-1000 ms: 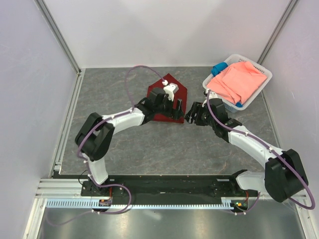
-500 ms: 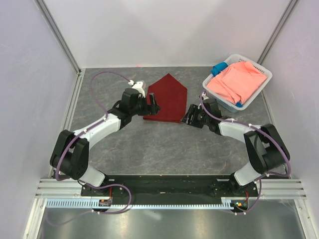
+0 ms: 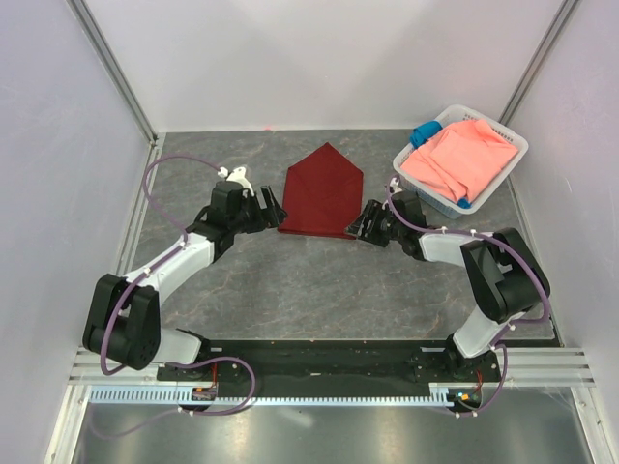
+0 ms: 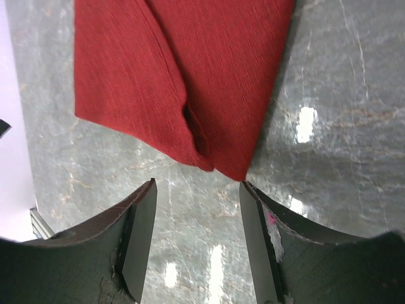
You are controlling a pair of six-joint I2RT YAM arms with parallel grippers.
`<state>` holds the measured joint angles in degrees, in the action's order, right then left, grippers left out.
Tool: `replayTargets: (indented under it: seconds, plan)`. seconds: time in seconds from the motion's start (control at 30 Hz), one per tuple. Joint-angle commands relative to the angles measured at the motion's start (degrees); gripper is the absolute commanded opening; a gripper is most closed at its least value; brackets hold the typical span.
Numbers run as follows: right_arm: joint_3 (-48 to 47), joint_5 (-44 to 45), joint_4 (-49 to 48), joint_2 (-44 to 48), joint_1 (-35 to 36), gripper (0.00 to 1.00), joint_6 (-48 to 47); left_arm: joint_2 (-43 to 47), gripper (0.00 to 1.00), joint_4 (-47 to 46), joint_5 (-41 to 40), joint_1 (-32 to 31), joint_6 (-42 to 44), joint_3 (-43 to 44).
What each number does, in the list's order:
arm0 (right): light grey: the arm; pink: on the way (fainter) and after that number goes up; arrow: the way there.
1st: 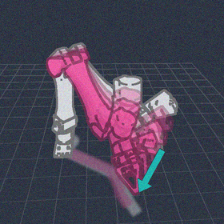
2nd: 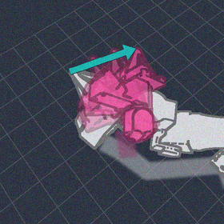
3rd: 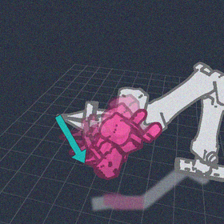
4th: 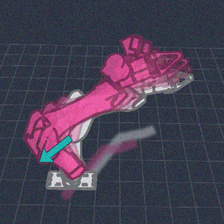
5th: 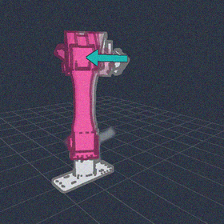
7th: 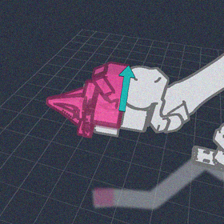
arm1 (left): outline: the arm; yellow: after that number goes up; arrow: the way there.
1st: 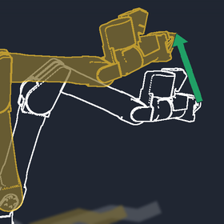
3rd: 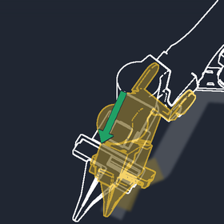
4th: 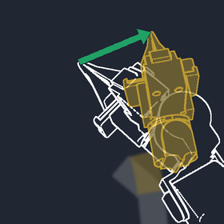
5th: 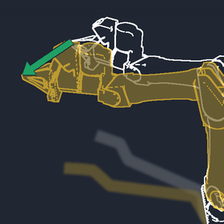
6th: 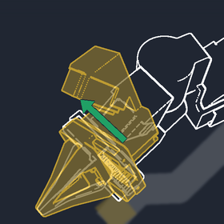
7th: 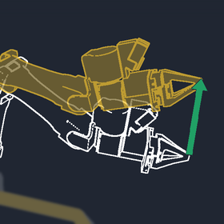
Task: Fold the napkin, place the utensils inside, and roll it up
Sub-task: Fold the napkin, then roll the napkin with the utensil
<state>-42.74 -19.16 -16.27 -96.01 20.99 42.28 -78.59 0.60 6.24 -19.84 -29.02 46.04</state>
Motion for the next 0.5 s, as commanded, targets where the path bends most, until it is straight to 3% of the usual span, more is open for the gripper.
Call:
replayTargets:
  seconds: [0.0, 0.47]
  plan:
    - [-0.15, -0.36, -4.12, -0.93, -0.51, 0.64, 1.22, 1.42, 0.90, -0.95, 1.67, 1.29, -2.10, -0.51]
    - [-0.94, 1.40, -5.26, -5.15, -1.48, 0.62, 2.10, 2.30, 0.90, -0.95, 3.08, 2.34, -2.54, -1.31]
